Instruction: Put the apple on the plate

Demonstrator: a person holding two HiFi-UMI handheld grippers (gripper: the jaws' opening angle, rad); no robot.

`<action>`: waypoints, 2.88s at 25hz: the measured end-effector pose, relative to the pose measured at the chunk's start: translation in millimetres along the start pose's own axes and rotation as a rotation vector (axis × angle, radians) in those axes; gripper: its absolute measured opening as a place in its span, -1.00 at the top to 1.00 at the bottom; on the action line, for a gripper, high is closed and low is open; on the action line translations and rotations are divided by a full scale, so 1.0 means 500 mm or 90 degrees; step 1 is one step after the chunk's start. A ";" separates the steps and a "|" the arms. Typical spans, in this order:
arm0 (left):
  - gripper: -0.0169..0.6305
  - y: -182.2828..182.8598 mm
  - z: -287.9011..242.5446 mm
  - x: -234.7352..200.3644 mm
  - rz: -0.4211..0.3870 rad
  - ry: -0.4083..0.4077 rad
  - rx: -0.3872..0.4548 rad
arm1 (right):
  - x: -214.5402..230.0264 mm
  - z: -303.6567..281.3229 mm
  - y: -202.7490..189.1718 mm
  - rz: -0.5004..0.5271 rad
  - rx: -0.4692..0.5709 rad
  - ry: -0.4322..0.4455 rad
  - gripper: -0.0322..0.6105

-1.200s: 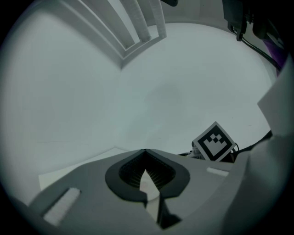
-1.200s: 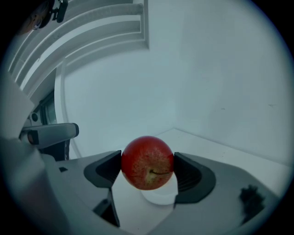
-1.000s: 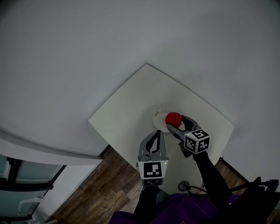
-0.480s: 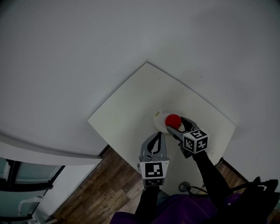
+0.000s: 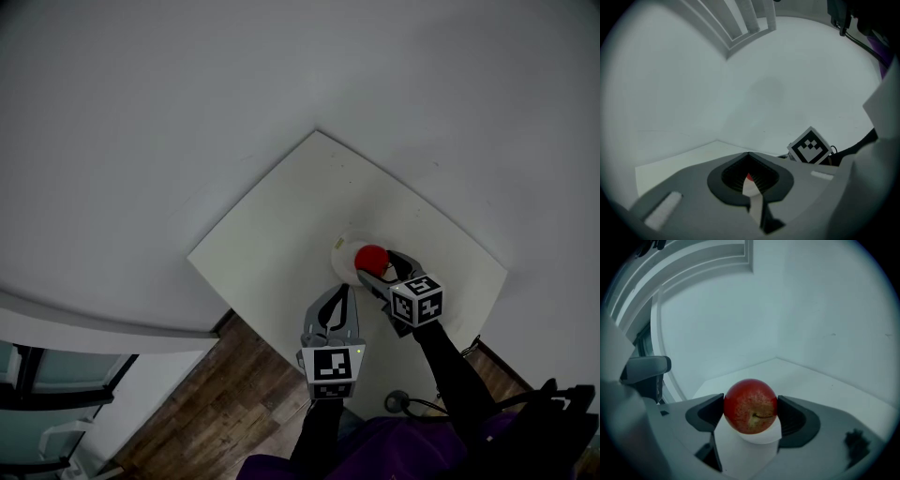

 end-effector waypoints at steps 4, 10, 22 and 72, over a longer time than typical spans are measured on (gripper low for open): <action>0.93 -0.003 -0.004 -0.001 0.001 -0.002 -0.011 | 0.004 -0.010 -0.006 0.000 -0.008 0.001 -0.22; 0.93 -0.002 -0.007 -0.004 0.002 -0.004 -0.015 | 0.007 -0.022 -0.018 0.005 -0.026 -0.001 -0.22; 0.93 -0.018 -0.018 -0.008 0.000 -0.003 -0.015 | 0.002 -0.050 -0.036 0.075 -0.069 -0.016 -0.22; 0.93 0.079 0.029 0.033 -0.020 0.015 0.026 | -0.052 0.201 0.195 0.087 0.208 -0.072 0.77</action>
Point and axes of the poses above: the fingertips, and each gripper's own axes: z backward along the fingers, x to its right, y out of its top, the point moved 4 cm from there along z, backward along the fingers, and after that the axes turned 1 degree about -z, right-handed, at the moved point
